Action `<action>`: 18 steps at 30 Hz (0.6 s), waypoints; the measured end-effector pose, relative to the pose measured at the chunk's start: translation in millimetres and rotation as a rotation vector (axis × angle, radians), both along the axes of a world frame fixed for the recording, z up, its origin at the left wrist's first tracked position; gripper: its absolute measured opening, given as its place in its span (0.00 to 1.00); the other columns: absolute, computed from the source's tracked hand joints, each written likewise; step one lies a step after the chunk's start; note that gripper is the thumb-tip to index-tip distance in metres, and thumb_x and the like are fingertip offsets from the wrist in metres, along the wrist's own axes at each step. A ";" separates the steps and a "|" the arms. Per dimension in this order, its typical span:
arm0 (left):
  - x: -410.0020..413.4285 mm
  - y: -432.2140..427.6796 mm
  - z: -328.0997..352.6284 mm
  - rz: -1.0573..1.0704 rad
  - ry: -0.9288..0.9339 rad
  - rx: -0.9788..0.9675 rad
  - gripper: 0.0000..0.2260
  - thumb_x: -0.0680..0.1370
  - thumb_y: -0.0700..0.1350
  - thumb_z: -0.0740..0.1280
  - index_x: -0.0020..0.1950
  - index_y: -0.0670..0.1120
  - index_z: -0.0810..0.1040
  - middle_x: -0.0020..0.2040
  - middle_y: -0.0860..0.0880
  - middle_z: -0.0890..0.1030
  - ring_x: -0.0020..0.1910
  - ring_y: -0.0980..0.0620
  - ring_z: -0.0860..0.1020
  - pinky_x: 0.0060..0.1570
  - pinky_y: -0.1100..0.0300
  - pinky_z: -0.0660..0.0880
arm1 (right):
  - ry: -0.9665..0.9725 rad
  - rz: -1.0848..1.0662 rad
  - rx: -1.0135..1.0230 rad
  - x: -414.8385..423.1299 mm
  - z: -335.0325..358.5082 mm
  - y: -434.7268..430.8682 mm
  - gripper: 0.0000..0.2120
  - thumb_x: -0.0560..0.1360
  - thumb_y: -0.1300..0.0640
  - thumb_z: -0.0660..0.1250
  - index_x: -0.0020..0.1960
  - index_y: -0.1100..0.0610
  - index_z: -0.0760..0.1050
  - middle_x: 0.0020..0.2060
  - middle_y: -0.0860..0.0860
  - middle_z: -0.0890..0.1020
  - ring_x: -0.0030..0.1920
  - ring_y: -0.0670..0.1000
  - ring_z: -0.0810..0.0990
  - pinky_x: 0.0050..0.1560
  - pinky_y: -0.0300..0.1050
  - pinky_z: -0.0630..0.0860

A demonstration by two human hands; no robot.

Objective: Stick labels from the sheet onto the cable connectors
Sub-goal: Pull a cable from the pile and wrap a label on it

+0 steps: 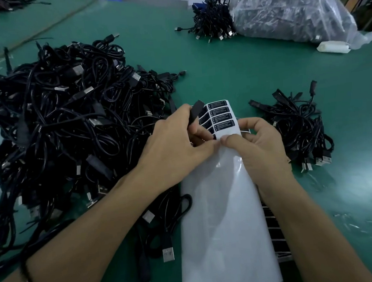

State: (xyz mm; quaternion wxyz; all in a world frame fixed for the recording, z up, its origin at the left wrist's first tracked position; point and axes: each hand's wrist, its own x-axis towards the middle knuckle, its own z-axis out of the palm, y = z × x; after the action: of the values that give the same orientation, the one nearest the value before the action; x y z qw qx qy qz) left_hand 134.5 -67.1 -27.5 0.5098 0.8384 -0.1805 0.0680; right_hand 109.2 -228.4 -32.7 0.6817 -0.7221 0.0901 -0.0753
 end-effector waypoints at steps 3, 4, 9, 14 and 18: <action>1.4 0.0 -2.7 0.007 -0.034 -0.036 0.21 0.69 0.50 0.77 0.38 0.55 0.63 0.39 0.63 0.85 0.40 0.62 0.83 0.45 0.50 0.80 | -0.002 0.013 0.005 0.4 -0.6 2.4 0.14 0.70 0.65 0.73 0.52 0.56 0.72 0.38 0.55 0.87 0.33 0.53 0.84 0.35 0.48 0.79; 2.1 0.3 -3.8 0.011 -0.043 -0.033 0.21 0.69 0.49 0.77 0.38 0.56 0.63 0.39 0.63 0.84 0.40 0.63 0.83 0.44 0.51 0.80 | -0.002 0.014 0.009 0.6 -0.6 2.7 0.14 0.71 0.66 0.73 0.52 0.56 0.72 0.38 0.55 0.87 0.34 0.53 0.84 0.35 0.48 0.79; 3.8 -0.7 -6.7 0.024 -0.073 -0.028 0.21 0.68 0.49 0.79 0.37 0.60 0.64 0.40 0.61 0.85 0.39 0.62 0.83 0.39 0.63 0.78 | 0.002 0.007 0.044 1.0 0.1 2.9 0.15 0.70 0.66 0.73 0.52 0.56 0.72 0.38 0.56 0.87 0.34 0.53 0.84 0.36 0.49 0.80; 3.8 -0.3 -6.8 0.023 -0.062 -0.026 0.21 0.68 0.47 0.79 0.36 0.60 0.65 0.39 0.60 0.85 0.38 0.62 0.83 0.41 0.57 0.81 | 0.002 0.006 0.049 -0.1 -0.2 3.0 0.13 0.70 0.64 0.72 0.50 0.54 0.73 0.36 0.55 0.86 0.33 0.53 0.83 0.37 0.51 0.79; 5.0 1.3 -5.9 0.016 0.012 -0.036 0.17 0.66 0.48 0.76 0.36 0.65 0.68 0.38 0.58 0.85 0.41 0.56 0.84 0.45 0.47 0.82 | -0.008 0.024 0.051 -1.4 -0.7 5.5 0.12 0.72 0.63 0.71 0.50 0.53 0.72 0.34 0.54 0.86 0.32 0.51 0.82 0.34 0.47 0.79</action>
State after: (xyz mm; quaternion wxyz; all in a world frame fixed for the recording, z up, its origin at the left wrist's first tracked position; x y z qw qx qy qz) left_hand 139.4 -65.9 -33.4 0.5253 0.8309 -0.1695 0.0704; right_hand 107.8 -222.9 -33.4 0.7012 -0.7051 0.0805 -0.0676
